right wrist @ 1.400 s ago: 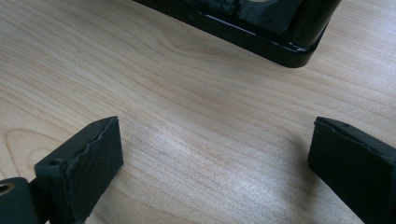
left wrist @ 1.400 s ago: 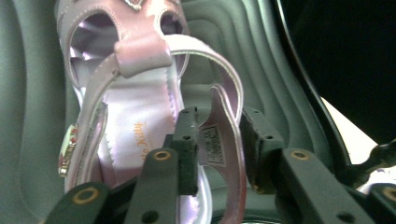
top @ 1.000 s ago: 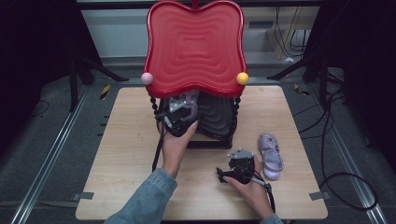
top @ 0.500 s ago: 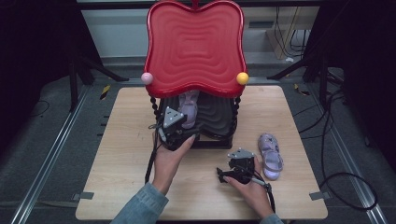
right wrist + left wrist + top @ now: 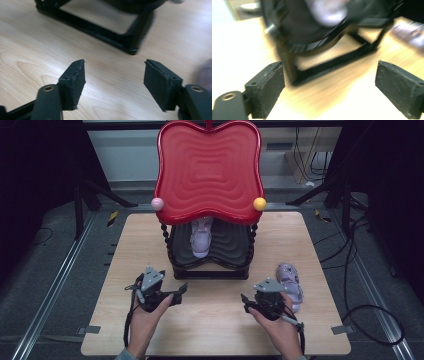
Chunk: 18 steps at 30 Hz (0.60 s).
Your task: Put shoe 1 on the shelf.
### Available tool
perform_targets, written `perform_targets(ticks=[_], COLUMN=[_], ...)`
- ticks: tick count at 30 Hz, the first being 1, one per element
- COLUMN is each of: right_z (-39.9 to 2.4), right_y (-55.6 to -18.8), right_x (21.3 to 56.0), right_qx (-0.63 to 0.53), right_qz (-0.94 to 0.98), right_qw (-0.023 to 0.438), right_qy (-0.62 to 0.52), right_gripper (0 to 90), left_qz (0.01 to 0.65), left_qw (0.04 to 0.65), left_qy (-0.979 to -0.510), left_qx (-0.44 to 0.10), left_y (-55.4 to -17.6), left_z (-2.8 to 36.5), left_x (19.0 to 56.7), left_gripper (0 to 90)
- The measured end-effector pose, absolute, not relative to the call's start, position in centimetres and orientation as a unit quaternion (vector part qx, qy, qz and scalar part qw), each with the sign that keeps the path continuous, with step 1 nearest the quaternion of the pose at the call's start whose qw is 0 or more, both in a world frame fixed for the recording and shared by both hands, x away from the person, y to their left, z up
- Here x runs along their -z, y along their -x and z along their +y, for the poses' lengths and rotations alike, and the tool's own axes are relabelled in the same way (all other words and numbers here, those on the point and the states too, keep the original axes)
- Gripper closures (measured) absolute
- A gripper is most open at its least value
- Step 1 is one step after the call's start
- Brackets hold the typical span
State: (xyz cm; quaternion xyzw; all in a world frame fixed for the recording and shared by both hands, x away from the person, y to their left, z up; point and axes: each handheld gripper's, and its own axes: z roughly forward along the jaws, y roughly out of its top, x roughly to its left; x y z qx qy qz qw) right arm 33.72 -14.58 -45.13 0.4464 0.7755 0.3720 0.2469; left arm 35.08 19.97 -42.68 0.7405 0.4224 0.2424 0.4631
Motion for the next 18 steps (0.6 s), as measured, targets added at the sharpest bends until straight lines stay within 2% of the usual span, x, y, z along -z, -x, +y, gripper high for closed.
perform_targets(ticks=[4,8,9,10,14,18], right_z=[-16.4,-21.1,-21.1,-22.8,-25.8,-27.1], right_y=[-33.2,-33.5,-33.5,-33.7,-34.5,-35.3], right_x=[43.0,40.3,40.3,39.7,39.6,40.5], right_qx=[-0.366,-0.339,-0.339,-0.325,-0.302,-0.271], right_qz=[0.768,0.754,0.754,0.750,0.744,0.752], right_qw=[0.264,0.280,0.280,0.285,0.278,0.264], right_qy=[-0.454,-0.488,-0.488,-0.500,-0.527,-0.539], right_gripper=[39.7,46.7,46.7,50.6,54.9,54.9], left_qz=[0.455,0.480,0.490,0.500,0.508,0.501], left_qw=[0.439,0.431,0.435,0.429,0.416,0.405], left_qy=[-0.731,-0.716,-0.706,-0.702,-0.706,-0.713], left_qx=[-0.258,-0.269,-0.269,-0.271,-0.266,-0.277], left_y=[-35.1,-35.3,-35.4,-35.4,-35.4,-35.4], left_z=[23.6,26.5,27.1,27.7,28.0,27.7], left_x=[45.3,46.2,46.4,46.9,47.7,47.7], left_gripper=[7.7,7.7,7.7,7.8,8.5,8.5])
